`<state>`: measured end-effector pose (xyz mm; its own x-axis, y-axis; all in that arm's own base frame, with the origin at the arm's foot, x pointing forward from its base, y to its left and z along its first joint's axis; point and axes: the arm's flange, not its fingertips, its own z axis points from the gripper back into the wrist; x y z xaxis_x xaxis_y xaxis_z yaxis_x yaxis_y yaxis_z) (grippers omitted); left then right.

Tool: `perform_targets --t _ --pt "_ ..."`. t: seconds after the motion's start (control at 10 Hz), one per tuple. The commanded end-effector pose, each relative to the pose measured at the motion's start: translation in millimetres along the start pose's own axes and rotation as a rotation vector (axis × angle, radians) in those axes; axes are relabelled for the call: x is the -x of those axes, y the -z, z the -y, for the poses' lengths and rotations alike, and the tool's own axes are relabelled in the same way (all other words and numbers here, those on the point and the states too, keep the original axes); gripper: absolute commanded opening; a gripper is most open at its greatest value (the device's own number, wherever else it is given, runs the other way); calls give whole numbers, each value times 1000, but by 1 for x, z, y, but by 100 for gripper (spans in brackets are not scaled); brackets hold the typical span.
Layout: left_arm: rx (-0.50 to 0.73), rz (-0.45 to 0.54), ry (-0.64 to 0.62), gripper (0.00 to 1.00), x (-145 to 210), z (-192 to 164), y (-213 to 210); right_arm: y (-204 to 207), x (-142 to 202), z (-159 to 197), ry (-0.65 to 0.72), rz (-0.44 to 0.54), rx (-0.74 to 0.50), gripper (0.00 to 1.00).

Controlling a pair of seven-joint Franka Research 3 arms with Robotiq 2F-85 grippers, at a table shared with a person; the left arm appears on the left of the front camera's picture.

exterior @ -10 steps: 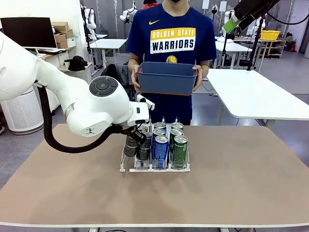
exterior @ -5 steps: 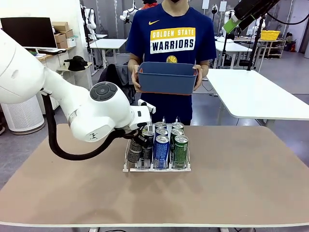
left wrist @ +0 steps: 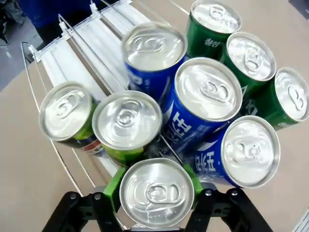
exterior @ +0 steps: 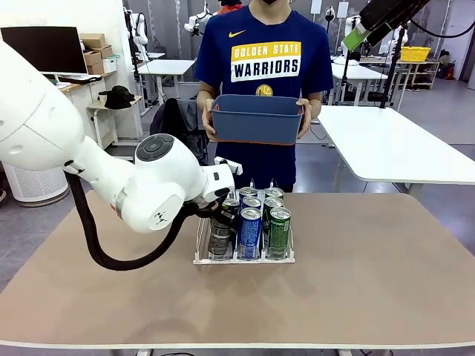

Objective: Fill the beverage cans into the dispenser.
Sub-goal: Place the picked Pepsi coke in the line of the Automatic Can Dispenser with the same cans.

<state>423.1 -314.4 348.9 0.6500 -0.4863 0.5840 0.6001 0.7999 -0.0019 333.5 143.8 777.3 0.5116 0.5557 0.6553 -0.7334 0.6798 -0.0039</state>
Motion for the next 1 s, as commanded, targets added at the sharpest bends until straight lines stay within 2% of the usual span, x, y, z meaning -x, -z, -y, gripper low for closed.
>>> perform_targets --t 0.0,0.1,0.2,0.3,0.8,0.9 --pt "118 4 -12 58 -9 -14 -20 1 1 -1 -8 -1 -6 100" --pt "121 -2 -11 58 -9 -17 -19 1 1 -1 -8 -1 -6 100" --pt "87 -50 22 58 -6 -15 -16 1 1 -1 -8 -1 -6 100" --pt "29 5 -18 58 -4 6 2 1 1 -1 -8 -1 -6 100" --pt "24 -4 -4 58 -4 2 1 1 1 -1 -8 -1 -6 100" --pt "16 6 -11 77 -4 3 0 1 1 -1 -8 -1 -6 100"
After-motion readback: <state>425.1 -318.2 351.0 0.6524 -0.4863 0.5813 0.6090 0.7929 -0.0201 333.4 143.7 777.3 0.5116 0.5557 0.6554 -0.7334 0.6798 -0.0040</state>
